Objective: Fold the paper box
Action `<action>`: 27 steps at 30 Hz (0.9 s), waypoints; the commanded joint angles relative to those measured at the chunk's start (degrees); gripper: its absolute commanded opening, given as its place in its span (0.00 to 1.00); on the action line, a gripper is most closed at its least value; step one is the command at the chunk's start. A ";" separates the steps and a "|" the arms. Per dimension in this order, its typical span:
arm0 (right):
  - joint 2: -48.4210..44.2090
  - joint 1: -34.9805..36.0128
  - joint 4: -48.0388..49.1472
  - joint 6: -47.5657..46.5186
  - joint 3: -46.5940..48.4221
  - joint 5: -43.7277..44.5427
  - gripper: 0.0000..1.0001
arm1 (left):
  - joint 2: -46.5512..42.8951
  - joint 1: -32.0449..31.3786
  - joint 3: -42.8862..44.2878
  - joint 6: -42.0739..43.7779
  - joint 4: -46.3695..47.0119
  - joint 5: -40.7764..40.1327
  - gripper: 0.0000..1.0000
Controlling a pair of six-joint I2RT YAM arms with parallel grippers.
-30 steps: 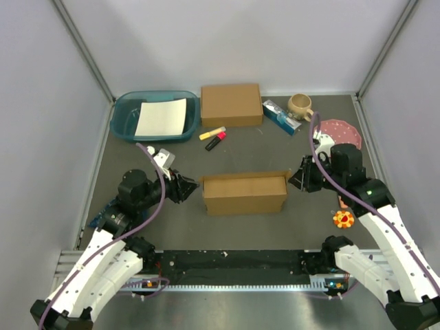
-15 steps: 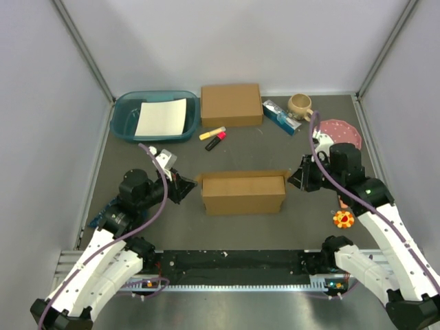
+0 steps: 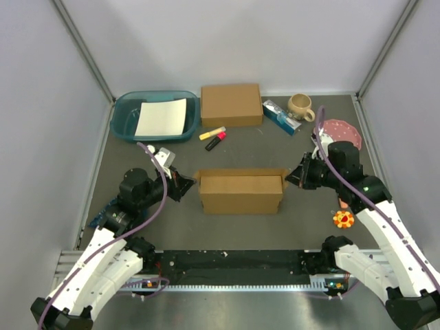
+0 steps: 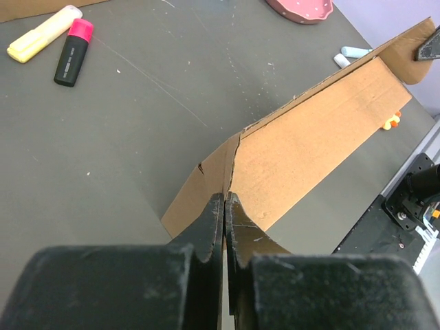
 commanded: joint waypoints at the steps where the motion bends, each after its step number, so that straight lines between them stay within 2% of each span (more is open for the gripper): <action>1: 0.59 0.69 1.26 5.11 1.06 -3.25 0.00 | 0.24 -0.12 -0.95 -0.63 2.09 -0.36 0.00; 15: 1.29 0.69 1.87 8.98 0.01 -4.92 0.00 | 0.15 -0.12 -1.74 -0.18 1.91 -1.41 0.00; 20: 0.42 1.22 3.10 9.95 -3.50 -2.20 0.00 | 0.50 -0.12 -1.92 -1.24 2.35 -0.89 0.00; 27: -1.61 1.57 6.88 15.13 -6.85 -2.64 0.00 | 0.33 -0.12 -2.18 -1.06 2.53 -1.41 0.00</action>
